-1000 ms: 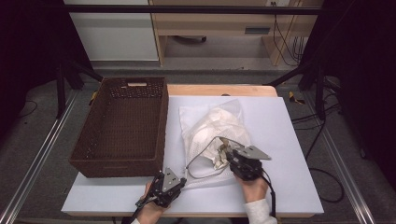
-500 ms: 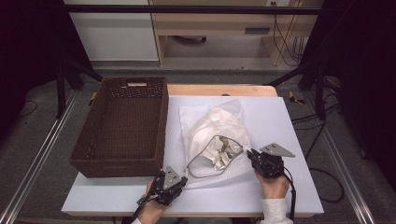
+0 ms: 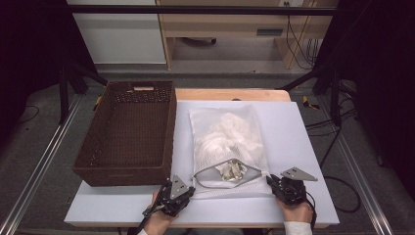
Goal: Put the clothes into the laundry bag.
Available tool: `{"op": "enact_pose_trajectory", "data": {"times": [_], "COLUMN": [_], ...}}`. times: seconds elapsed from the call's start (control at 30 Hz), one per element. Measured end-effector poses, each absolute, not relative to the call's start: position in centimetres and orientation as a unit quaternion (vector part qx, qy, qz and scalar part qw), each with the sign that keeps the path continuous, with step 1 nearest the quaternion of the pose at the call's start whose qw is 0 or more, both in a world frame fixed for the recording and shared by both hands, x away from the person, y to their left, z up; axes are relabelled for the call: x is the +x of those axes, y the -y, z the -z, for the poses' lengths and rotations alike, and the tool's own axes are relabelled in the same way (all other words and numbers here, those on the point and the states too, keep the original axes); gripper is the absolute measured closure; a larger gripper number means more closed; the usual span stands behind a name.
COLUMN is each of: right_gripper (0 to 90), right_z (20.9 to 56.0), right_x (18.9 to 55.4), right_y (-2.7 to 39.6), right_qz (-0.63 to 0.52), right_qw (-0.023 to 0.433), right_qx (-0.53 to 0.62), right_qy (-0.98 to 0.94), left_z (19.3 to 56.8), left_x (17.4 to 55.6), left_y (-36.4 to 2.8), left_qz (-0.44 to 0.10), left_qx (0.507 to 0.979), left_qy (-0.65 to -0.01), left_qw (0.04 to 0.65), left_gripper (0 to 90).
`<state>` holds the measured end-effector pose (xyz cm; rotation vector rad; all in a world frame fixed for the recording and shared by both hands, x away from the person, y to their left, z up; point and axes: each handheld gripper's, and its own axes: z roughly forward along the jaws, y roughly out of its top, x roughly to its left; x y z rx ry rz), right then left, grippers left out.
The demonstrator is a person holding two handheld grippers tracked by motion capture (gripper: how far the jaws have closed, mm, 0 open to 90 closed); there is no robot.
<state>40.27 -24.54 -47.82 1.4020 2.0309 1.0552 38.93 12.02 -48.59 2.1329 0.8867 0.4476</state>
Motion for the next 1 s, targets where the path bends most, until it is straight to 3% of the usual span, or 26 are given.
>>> {"op": "enact_pose_trajectory", "data": {"times": [0.07,0.2,0.4,0.47,0.6,0.83,1.0], "right_gripper": [57.8,45.5,40.4,47.5,86.8,88.7,85.7], "right_z": [47.0,44.7,43.5,44.2,44.3,42.8,45.9], "right_x": [40.0,39.3,41.5,42.8,43.3,39.6,39.2], "right_y": [24.2,22.7,17.8,16.2,16.0,18.3,19.0], "right_qz": [-0.395,-0.436,-0.441,-0.420,-0.414,-0.452,-0.416], "right_qw": [0.247,0.283,0.275,0.286,0.304,0.275,0.232], "right_qx": [0.500,0.459,0.425,0.428,0.439,0.418,0.430], "right_qy": [-0.730,-0.721,-0.742,-0.748,-0.737,-0.738,-0.767], "left_z": [48.6,48.7,48.6,48.6,48.5,48.6,48.7], "left_x": [39.0,39.1,39.1,39.1,39.0,38.9,39.0], "left_y": [-12.1,-12.0,-12.1,-12.1,-12.2,-12.0,-12.0], "left_qz": [-0.175,-0.175,-0.175,-0.176,-0.177,-0.173,-0.170], "left_qx": [0.837,0.836,0.836,0.836,0.835,0.835,0.835], "left_qy": [-0.348,-0.349,-0.349,-0.349,-0.348,-0.349,-0.350], "left_qw": [0.385,0.386,0.385,0.384,0.387,0.389,0.389], "left_gripper": [86.2,86.0,85.6,85.6,85.5,85.5,85.4]}}
